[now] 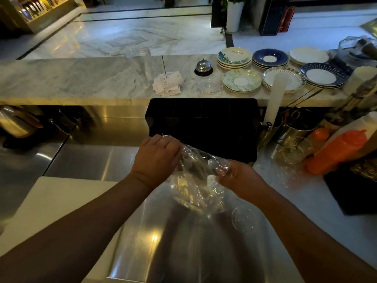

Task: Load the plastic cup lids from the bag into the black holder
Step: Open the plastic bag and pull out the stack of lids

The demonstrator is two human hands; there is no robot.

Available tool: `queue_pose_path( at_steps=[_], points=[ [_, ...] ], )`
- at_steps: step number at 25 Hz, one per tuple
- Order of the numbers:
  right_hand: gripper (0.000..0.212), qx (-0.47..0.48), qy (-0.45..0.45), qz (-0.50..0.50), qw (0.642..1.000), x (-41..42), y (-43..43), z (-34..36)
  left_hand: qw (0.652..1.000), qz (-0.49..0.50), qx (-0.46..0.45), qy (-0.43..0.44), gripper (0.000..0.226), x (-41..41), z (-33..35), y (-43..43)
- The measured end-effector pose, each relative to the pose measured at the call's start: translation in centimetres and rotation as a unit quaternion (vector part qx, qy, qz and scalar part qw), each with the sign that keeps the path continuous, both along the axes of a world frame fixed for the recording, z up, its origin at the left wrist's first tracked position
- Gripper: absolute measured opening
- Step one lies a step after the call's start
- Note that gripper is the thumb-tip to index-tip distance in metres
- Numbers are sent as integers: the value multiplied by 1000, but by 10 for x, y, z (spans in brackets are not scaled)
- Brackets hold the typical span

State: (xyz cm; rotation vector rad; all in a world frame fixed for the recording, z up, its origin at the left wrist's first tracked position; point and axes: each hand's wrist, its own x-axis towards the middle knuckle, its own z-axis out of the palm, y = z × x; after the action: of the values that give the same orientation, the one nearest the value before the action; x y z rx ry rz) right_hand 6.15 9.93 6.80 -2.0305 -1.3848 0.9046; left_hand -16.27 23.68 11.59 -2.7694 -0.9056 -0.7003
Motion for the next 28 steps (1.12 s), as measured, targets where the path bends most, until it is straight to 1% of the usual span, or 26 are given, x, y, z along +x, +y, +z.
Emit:
queue_pose_path(
  at_steps=[1, 3, 4, 6, 8, 10, 11, 12, 13, 14, 15, 16, 17, 18, 20, 21, 24, 25, 28],
  points=[
    [6, -10, -19, 10, 1000, 1, -1, 1, 1000, -15, -7, 19, 12, -1, 11, 2],
    [17, -24, -74, 29, 997, 6, 0, 2, 992, -43, -38, 113, 13, -2, 39, 8],
    [22, -26, -77, 29, 996, 9, 1, 4, 982, -49, -65, 170, 13, -1, 54, 10],
    [23, -33, -80, 43, 995, 13, 8, 10, 959, -48, -89, 264, 12, 6, 81, 12],
    [24, -47, -121, 80, 988, 15, 15, 19, 945, -41, -107, 306, 11, 12, 101, 12],
    [24, -33, -123, 84, 988, 16, 19, 28, 939, -28, -171, 297, 9, 14, 110, 10],
    [20, -5, -110, 59, 992, 16, 18, 30, 937, -17, -214, 276, 9, 12, 110, 7],
    [13, 36, -82, 5, 996, 13, 13, 31, 935, -1, -259, 244, 8, 10, 107, 2],
    [19, 78, -56, -71, 993, 8, 6, 29, 930, 18, -305, 204, 8, 9, 101, -4],
    [30, 112, -29, -150, 982, -1, -5, 26, 922, 37, -351, 158, 8, 7, 95, -11],
    [32, 132, -12, -205, 970, -14, -16, 22, 911, 55, -395, 110, 10, 6, 89, -17],
    [31, 134, -10, -221, 966, -30, -26, 19, 897, 70, -432, 65, 11, 6, 83, -23],
    [35, 122, -26, -194, 973, -47, -34, 15, 883, 84, -460, 30, 12, 6, 78, -27],
    [43, 105, -61, -145, 982, -62, -40, 12, 873, 94, -478, 8, 12, 7, 75, -29],
    [59, 96, -137, -40, 985, -80, -40, 5, 864, 101, -493, 2, 12, 10, 68, -33],
    [59, 95, -158, -4, 983, -83, -35, 3, 863, 102, -494, 8, 12, 11, 67, -34],
    [24, 100, -215, 86, 968, -81, -21, 2, 866, 107, -488, 36, 13, 14, 68, -32],
    [19, 107, -225, 99, 963, -80, -20, 0, 869, 111, -480, 51, 14, 15, 71, -28],
    [16, 121, -228, 91, 962, -79, -22, -3, 872, 125, -464, 94, 15, 16, 83, -17]
  ],
)
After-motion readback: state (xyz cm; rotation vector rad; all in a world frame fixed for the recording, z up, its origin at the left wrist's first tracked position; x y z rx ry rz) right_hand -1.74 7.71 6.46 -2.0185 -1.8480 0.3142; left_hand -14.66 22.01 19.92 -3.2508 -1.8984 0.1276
